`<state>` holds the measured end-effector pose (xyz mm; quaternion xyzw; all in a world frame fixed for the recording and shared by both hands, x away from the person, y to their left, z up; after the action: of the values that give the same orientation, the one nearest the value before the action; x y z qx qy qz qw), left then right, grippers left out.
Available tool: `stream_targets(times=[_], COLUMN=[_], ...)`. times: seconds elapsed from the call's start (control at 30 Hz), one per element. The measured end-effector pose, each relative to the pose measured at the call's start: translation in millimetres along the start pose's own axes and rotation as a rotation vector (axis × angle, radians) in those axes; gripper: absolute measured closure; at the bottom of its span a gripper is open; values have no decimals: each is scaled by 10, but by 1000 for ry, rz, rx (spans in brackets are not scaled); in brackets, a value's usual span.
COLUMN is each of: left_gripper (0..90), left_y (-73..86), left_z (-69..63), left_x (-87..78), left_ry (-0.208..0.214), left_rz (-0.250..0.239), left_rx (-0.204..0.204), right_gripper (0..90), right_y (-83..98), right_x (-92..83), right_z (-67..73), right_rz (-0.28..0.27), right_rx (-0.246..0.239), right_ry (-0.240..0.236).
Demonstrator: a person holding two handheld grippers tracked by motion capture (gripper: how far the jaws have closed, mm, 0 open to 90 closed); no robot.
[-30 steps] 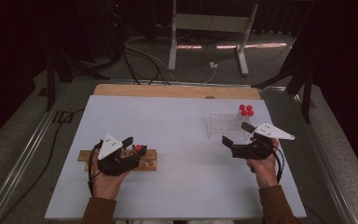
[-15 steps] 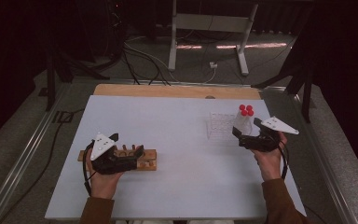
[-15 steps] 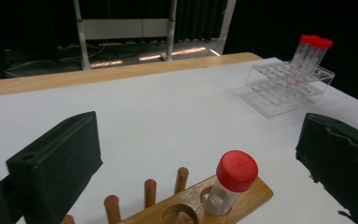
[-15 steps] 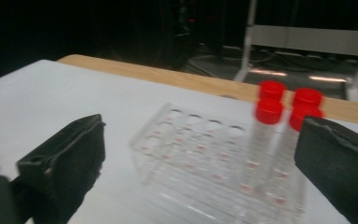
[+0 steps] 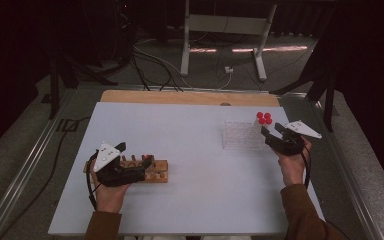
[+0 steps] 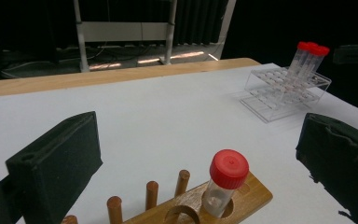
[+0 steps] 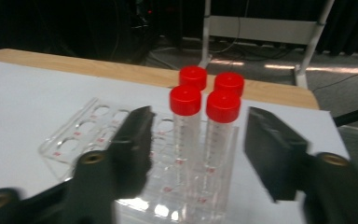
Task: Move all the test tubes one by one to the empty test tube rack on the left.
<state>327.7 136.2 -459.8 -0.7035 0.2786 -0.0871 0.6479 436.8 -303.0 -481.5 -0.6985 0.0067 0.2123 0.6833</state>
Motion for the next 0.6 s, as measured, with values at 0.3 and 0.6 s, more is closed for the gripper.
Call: stream_targets(times=[0.3,0.6], left_gripper=[6,7], left_y=[-35,-51], left_z=[57,79], left_x=[-49,-66], left_ry=[-14,-16], left_rz=[-19,-29], left_rx=[-16,-27], right_gripper=[639,694], right_y=[68,168], right_x=[113,248], right_z=[-100,-121], right_rz=[7,36], right_rx=[9,28], right_ry=[67,82])
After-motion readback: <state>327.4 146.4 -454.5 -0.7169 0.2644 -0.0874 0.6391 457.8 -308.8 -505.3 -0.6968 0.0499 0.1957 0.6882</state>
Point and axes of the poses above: each handheld gripper's, and its own axes: x roughly forward along the jaws, y roughly out of its underside, z roughly to its left, the point moved 8 cm from there along x, roughly forward along the jaws, and after that the axes turned 5 degrees about -z, right-handed, at the moved point
